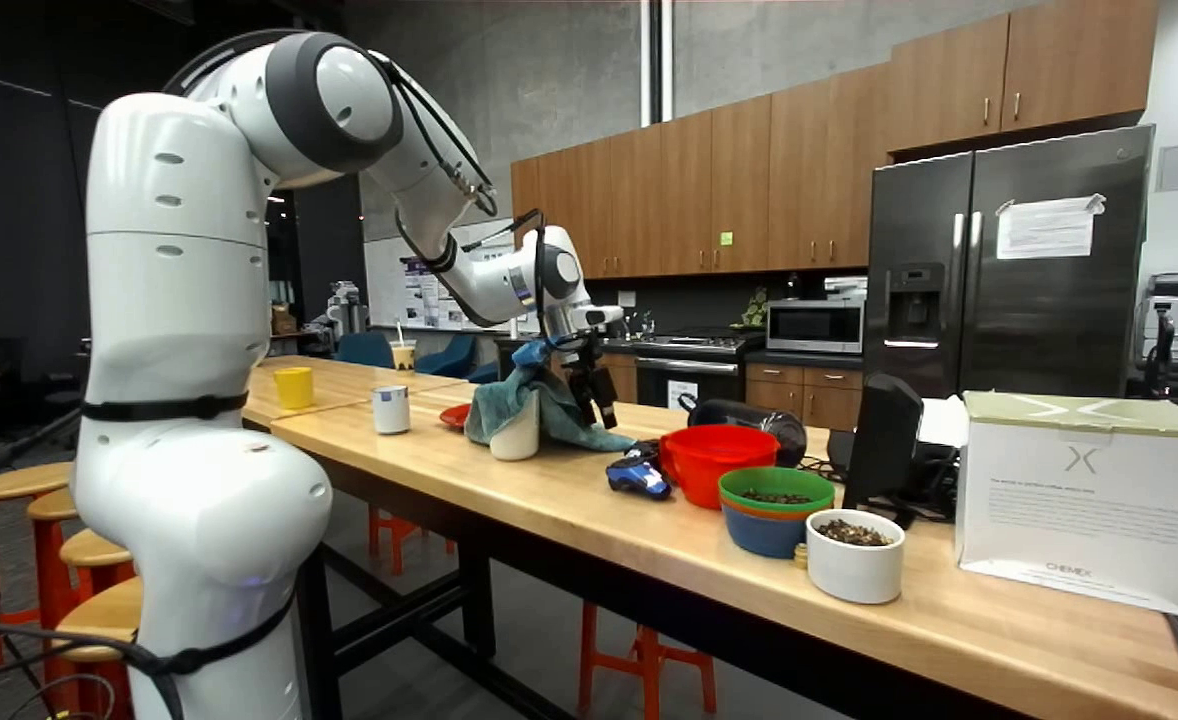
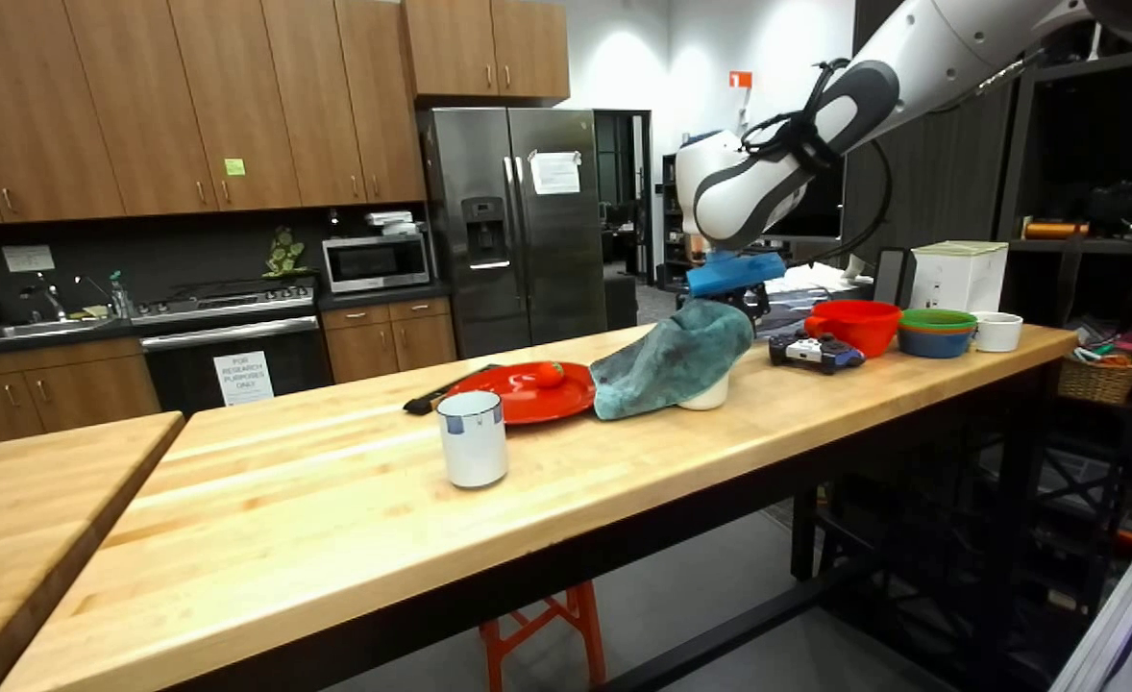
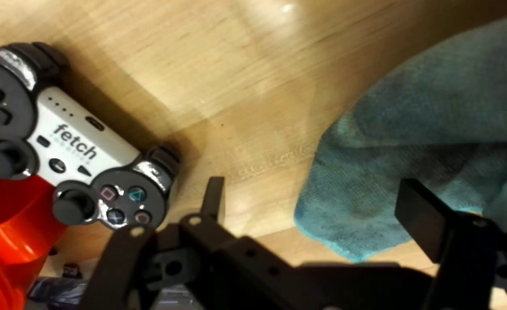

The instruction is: Put the blue towel on the plate

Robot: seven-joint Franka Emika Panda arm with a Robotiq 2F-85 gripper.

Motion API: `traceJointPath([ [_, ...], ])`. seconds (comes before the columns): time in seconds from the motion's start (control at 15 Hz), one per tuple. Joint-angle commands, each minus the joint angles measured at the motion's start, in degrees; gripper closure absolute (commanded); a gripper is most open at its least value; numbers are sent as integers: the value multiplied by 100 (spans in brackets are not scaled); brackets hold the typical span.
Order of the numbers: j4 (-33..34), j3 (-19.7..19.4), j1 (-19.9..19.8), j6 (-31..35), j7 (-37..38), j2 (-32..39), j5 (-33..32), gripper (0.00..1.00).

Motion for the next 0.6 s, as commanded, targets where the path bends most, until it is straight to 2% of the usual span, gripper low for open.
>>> traceJointPath([
  [0.0, 68, -44, 43, -60, -71, 21, 70, 0],
  [0.53, 85, -48, 47, -45, -109, 75, 101, 0],
])
